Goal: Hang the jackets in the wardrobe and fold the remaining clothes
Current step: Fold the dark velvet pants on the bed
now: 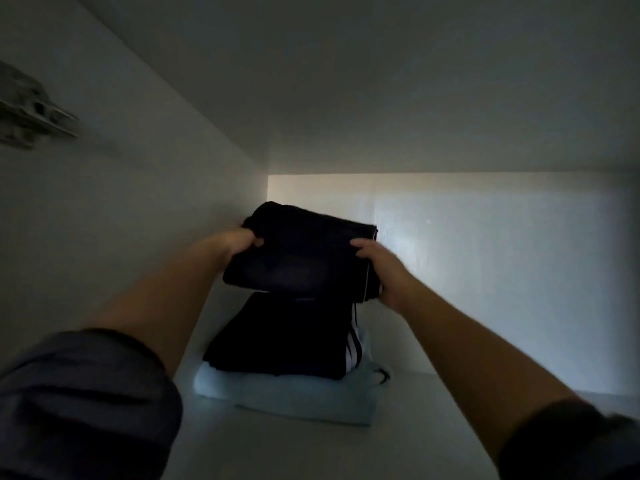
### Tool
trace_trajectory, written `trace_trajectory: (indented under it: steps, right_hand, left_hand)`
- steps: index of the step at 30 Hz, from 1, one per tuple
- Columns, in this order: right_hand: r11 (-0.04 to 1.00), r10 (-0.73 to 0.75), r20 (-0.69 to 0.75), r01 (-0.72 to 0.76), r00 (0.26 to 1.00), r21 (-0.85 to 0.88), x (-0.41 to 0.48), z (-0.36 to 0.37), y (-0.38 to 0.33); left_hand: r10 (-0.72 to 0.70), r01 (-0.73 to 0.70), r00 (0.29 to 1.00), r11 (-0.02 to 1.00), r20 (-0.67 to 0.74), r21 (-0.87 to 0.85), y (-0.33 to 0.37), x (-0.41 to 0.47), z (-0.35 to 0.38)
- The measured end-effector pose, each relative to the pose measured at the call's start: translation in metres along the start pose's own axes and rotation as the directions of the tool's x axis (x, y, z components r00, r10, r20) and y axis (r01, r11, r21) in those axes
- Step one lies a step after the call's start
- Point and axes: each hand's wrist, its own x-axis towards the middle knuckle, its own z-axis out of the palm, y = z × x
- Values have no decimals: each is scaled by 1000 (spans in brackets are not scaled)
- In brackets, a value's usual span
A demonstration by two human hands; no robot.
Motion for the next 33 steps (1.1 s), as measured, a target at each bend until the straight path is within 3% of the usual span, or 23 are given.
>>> trace_trajectory:
  steps: [2,4,5,7,9,11,12,13,14,17,19,21,24,26,28,33]
  right_hand:
    - [980,183,30,-181,983,-80,15,13,48]
    - [921,355,45,-341,934,-190,18,21,81]
    - [898,393,37,-375,919,-229,21,22,87]
    - [863,412,26,-380,911,-333,30,21,83]
    - [763,317,-2,-256,948,-594,43,20,67]
    - [452,24,26,12,999,-892,61,23,59]
    - [318,-87,87,110,992,-942,68,26,62]
    - [252,-101,154,175,983,-952,74,29,68]
    - [232,-26,212,212,977,-949,81,31,79]
    - [242,356,195,111,914,-964,101,28,123]
    - [273,405,181,70,896,-959,104,22,132]
    - [331,360,211,87,909,-939,96,20,128]
    - [507,158,266,154,951,-848,66,10,114]
    - [564,63,309,222,949,-795,34,-1,102]
    - [540,29,325,259,945,-801,-7,-18,85]
    - [433,-126,216,250,968,-866,-123,-75,39]
  left_hand:
    - [-9,33,998,917,-64,398,-50,26,15]
    - [-117,50,992,683,42,729,-98,39,33]
    - [-181,48,981,569,68,821,-114,46,42]
    - [-248,131,969,453,-16,882,-118,54,57]
    - [-68,100,995,416,-78,904,-99,55,65]
    - [287,-121,958,348,17,930,-84,64,69]
    - [378,-242,919,315,113,918,-83,68,73]
    - [378,-342,899,294,220,893,-87,72,77]
    - [306,-389,904,302,297,871,-97,77,83]
    - [-53,-290,941,384,335,876,-135,91,100]
    - [-127,-254,939,375,320,892,-140,92,106]
    - [-138,-241,940,377,311,894,-133,85,105]
    - [-77,-184,966,466,247,865,-118,62,107]
    - [-3,-171,978,570,211,803,-102,33,110]
    - [132,-280,958,609,253,742,-77,-3,115]
    - [410,-631,775,469,481,618,-12,-111,134]
